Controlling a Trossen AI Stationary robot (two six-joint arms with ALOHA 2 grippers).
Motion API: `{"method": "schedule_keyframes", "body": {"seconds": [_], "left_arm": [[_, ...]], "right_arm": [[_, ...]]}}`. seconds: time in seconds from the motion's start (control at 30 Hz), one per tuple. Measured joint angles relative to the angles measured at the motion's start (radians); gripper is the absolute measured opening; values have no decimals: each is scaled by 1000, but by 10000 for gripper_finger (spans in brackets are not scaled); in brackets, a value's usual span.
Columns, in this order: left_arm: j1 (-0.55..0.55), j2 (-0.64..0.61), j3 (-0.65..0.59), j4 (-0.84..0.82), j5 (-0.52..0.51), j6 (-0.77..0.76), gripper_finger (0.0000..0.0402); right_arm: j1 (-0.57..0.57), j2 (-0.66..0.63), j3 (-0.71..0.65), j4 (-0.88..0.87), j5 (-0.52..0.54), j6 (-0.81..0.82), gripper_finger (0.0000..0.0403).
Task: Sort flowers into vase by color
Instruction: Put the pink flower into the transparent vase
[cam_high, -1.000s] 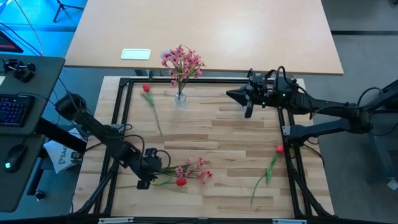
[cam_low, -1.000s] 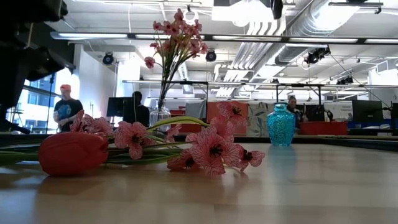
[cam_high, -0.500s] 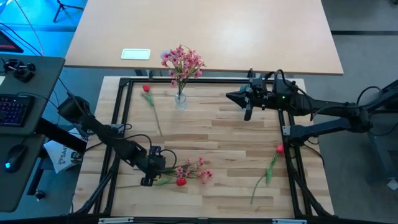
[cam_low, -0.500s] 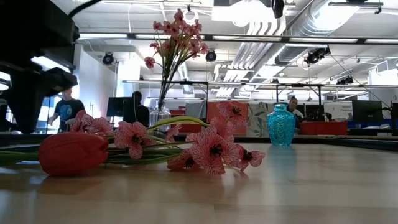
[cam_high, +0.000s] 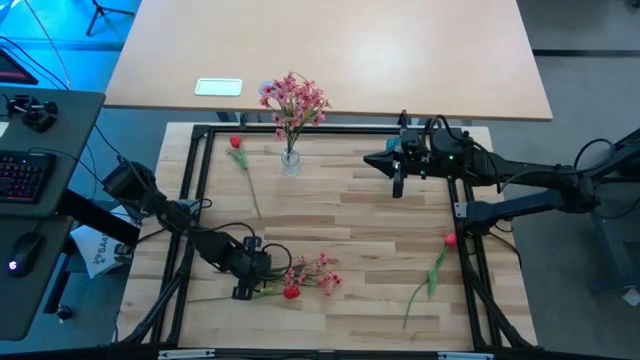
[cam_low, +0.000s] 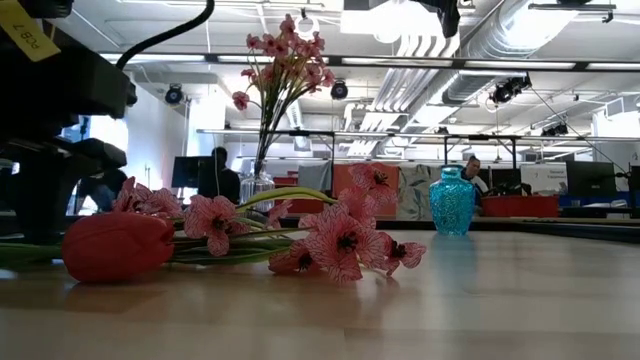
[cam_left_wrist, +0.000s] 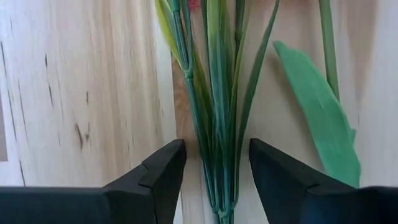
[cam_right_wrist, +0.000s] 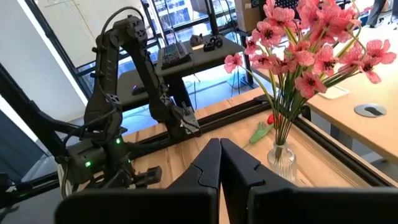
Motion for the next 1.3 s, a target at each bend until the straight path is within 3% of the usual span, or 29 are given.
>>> {"method": "schedule_keyframes", "body": {"seconds": [0.1, 0.27, 0.37, 0.5, 0.63, 0.77, 0.87, 0.93, 1.1, 1.3], "left_arm": [[6, 2, -1, 2, -3, 0, 136], [35, 2, -3, 4, 2, -55, 16], [56, -24, -4, 7, 21, -76, 16], [89, -148, -14, -67, 5, -79, 4], [104, -343, -8, -119, -154, -106, 2], [125, -519, -8, -110, -475, -129, 1], [184, -603, -8, 9, -679, -56, 1], [251, -638, -8, 164, -725, 61, 0], [396, -664, -7, 601, -572, 365, 0], [527, -719, -52, 866, -494, 511, 0]], "right_arm": [[0, 0, 0, 0, 0, -2, 0], [0, 0, 0, -3, 0, -33, 0], [0, 0, 0, -3, 0, -34, 0], [0, 0, 0, -4, 0, -34, 0], [0, -2, 0, -4, 0, -35, 0], [-2, -21, 0, -3, 11, -55, 0], [-2, -33, 0, -2, 30, -60, 0], [-2, -39, 0, -3, 36, -60, 0], [-3, -40, 0, -4, 38, -58, 0], [-2, -40, 0, -23, 38, -55, 0]]}}
